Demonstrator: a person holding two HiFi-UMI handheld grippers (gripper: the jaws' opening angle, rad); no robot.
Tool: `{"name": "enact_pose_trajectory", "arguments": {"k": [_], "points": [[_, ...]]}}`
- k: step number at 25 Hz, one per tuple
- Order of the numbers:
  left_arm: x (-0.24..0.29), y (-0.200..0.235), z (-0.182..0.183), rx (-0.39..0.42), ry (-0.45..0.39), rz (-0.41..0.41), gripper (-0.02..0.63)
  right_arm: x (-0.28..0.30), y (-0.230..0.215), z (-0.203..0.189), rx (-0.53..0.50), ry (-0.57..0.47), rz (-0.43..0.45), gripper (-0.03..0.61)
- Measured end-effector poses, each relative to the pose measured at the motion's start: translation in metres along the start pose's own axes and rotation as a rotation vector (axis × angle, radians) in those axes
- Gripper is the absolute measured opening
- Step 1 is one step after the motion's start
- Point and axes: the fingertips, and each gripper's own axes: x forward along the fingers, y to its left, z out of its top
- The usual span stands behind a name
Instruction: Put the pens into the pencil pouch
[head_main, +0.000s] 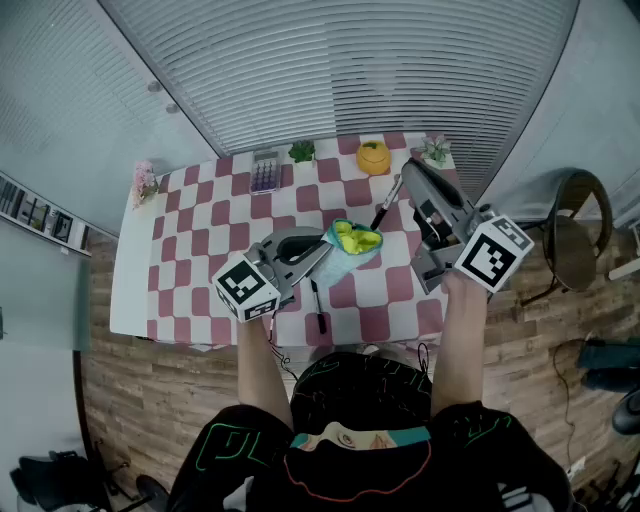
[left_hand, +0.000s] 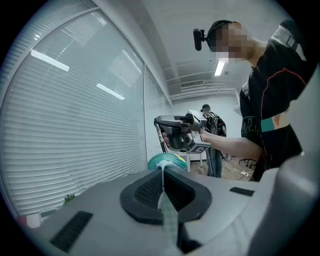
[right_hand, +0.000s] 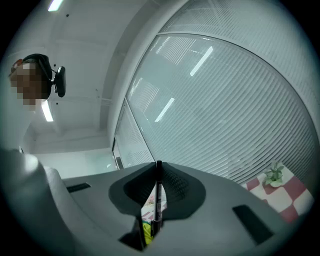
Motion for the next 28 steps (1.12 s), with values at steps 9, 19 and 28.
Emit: {"name": "enact_pose_trajectory", "arguments": {"k": [9, 19, 28], "points": [[-0.005, 0.006, 0.006, -0.003, -0.005, 0.017, 0.000, 0.030, 0.019, -0.032, 0.006, 0.080, 0.068, 0.040], [-0.014, 0.012, 0.010, -0.016, -0.053, 0.063, 0.000, 0.040, 0.033, -0.061, -0.043, 0.159, 0.091, 0.040], [-0.014, 0.024, 0.016, -0.048, -0.138, 0.122, 0.000, 0.035, 0.028, -0.076, -0.078, 0.220, 0.086, 0.040]]}}
